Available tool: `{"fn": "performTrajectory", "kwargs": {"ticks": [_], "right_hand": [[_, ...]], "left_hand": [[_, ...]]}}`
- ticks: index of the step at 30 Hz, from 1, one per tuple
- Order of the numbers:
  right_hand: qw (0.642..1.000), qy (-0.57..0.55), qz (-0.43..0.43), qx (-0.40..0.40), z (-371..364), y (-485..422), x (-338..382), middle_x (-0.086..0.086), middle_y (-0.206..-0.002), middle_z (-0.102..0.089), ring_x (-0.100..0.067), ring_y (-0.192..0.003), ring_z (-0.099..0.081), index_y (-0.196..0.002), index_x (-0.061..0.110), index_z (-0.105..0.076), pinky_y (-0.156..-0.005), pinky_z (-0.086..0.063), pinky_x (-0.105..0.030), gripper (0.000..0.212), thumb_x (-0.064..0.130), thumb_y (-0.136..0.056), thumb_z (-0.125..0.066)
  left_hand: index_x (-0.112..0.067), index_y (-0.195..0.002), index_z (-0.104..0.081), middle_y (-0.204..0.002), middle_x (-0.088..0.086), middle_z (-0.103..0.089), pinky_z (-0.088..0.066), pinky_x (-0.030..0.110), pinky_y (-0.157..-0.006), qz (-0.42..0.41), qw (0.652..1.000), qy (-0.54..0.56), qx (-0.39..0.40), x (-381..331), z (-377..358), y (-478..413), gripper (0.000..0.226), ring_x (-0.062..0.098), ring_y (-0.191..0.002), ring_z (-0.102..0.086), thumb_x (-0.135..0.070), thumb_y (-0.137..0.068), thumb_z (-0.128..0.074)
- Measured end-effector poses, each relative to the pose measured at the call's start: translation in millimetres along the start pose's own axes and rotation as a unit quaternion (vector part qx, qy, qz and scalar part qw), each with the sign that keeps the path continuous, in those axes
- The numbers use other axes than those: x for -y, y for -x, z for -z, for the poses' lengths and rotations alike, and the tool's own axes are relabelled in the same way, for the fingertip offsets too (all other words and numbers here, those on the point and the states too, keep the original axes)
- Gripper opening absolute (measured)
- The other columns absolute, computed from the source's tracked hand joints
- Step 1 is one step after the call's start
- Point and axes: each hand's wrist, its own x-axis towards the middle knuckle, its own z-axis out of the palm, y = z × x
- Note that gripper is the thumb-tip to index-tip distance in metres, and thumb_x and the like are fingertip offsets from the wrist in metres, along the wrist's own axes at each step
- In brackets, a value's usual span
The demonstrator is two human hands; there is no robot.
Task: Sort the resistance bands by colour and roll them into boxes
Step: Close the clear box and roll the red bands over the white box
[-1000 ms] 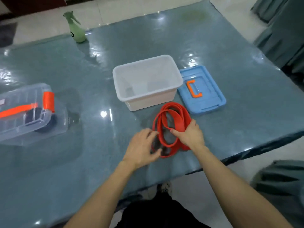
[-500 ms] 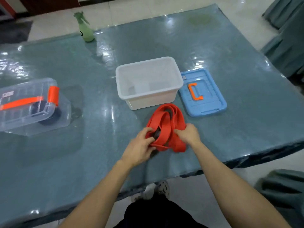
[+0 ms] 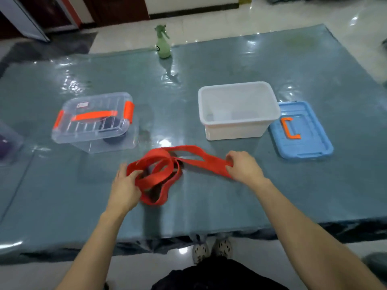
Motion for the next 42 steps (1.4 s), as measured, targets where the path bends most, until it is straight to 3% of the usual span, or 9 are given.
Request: {"fn": "performTrajectory", "kwargs": {"ticks": [6, 12, 18, 22, 25, 28, 32, 35, 42], "right_hand": [[0.993, -0.012, -0.115, -0.034, -36.8, 33.2, -23.6, -0.021, -0.130, -0.057, -0.042, -0.128, -0.053, -0.122, 0.001, -0.059, -0.107, -0.046, -0.050, 0.034, 0.024, -0.100, -0.071], [0.986, -0.067, -0.112, -0.104, -41.7, 52.4, -31.6, -0.014, -0.124, -0.057, -0.038, -0.118, -0.055, -0.123, 0.009, -0.053, -0.097, -0.052, -0.052, 0.043, 0.019, -0.091, -0.079], [0.968, -0.082, -0.213, -0.105, -40.5, 33.6, -37.5, -0.030, -0.125, -0.062, -0.050, -0.119, -0.060, -0.123, 0.002, -0.055, -0.103, -0.050, -0.053, 0.046, 0.037, -0.100, -0.073], [0.939, -0.174, -0.295, -0.040, -16.6, 6.3, -43.5, -0.031, -0.133, -0.066, -0.044, -0.126, -0.066, -0.137, -0.012, -0.043, -0.102, -0.053, -0.047, 0.080, 0.030, -0.085, -0.088], [0.929, -0.201, -0.285, 0.123, 9.2, -10.0, -46.7, -0.025, -0.114, -0.074, -0.036, -0.101, -0.074, -0.122, -0.007, -0.067, -0.088, -0.061, -0.044, 0.060, 0.025, -0.080, -0.095], [0.957, -0.135, -0.188, 0.173, 45.5, -15.9, -38.3, -0.019, -0.083, -0.068, -0.027, -0.068, -0.061, -0.094, 0.004, -0.073, -0.066, -0.054, -0.039, 0.028, 0.021, -0.082, -0.091], [0.995, -0.060, 0.028, 0.071, 113.6, -26.3, -11.1, -0.013, -0.093, -0.070, -0.030, -0.088, -0.068, -0.097, 0.011, -0.070, -0.082, -0.056, -0.041, 0.011, 0.016, -0.089, -0.076], [0.983, -0.012, 0.182, 0.003, 163.8, -27.9, 17.3, -0.003, -0.100, -0.065, -0.030, -0.100, -0.065, -0.101, 0.022, -0.067, -0.082, -0.050, -0.035, 0.019, 0.008, -0.088, -0.068], [0.917, -0.039, 0.378, -0.123, 278.0, -17.6, 76.7, -0.002, -0.105, -0.068, -0.025, -0.098, -0.063, -0.104, 0.016, -0.069, -0.089, -0.055, -0.046, 0.027, -0.006, -0.091, -0.063]], "left_hand": [[-0.015, -0.136, -0.069, -0.148, 0.013, -0.059, -0.044, 0.054, -0.119, -0.131, 0.987, 0.068, -0.072, -52.3, -32.4, 3.6, 0.051, 0.037, -0.139, -0.057, -0.016, -0.085, -0.077], [-0.033, -0.164, -0.041, -0.152, 0.007, -0.059, 0.011, 0.068, -0.130, -0.180, 0.956, -0.219, 0.073, -80.7, -73.9, 4.1, 0.104, 0.032, -0.151, -0.045, -0.083, -0.076, -0.065], [-0.030, -0.138, -0.064, -0.115, -0.006, -0.074, -0.019, 0.060, -0.130, -0.209, 0.969, -0.128, -0.013, -76.5, -49.6, 7.3, 0.072, 0.030, -0.115, -0.064, -0.009, -0.069, -0.071], [-0.027, -0.124, -0.064, -0.114, -0.002, -0.070, -0.048, 0.052, -0.105, -0.207, 0.953, 0.065, -0.209, -86.4, 0.5, -6.0, 0.068, 0.034, -0.105, -0.063, 0.002, -0.063, -0.072], [-0.021, -0.121, -0.064, -0.115, 0.001, -0.063, -0.050, 0.048, -0.096, -0.155, 0.911, 0.154, -0.350, -97.7, 41.6, -14.9, 0.056, 0.035, -0.107, -0.058, 0.006, -0.073, -0.073], [-0.023, -0.123, -0.063, -0.136, 0.006, -0.054, -0.047, 0.053, -0.109, -0.066, 0.954, 0.076, -0.281, -104.1, 57.8, -12.5, 0.059, 0.038, -0.125, -0.054, -0.023, -0.070, -0.089], [-0.027, -0.117, -0.073, -0.149, 0.016, -0.048, -0.034, 0.061, -0.123, 0.108, 0.991, -0.074, -0.006, -117.4, 47.5, 0.6, 0.057, 0.039, -0.147, -0.044, -0.046, -0.068, -0.097], [-0.019, -0.135, -0.068, -0.137, 0.009, -0.060, -0.047, 0.047, -0.114, 0.015, 0.999, 0.040, -0.018, -161.2, 47.8, 4.2, 0.076, 0.033, -0.131, -0.060, -0.046, -0.070, -0.097], [-0.021, -0.164, -0.043, -0.164, 0.001, -0.050, -0.036, 0.038, -0.126, -0.070, 0.980, 0.167, -0.079, -252.5, 89.4, -40.4, 0.105, 0.020, -0.151, -0.046, -0.045, -0.076, -0.096]]}}
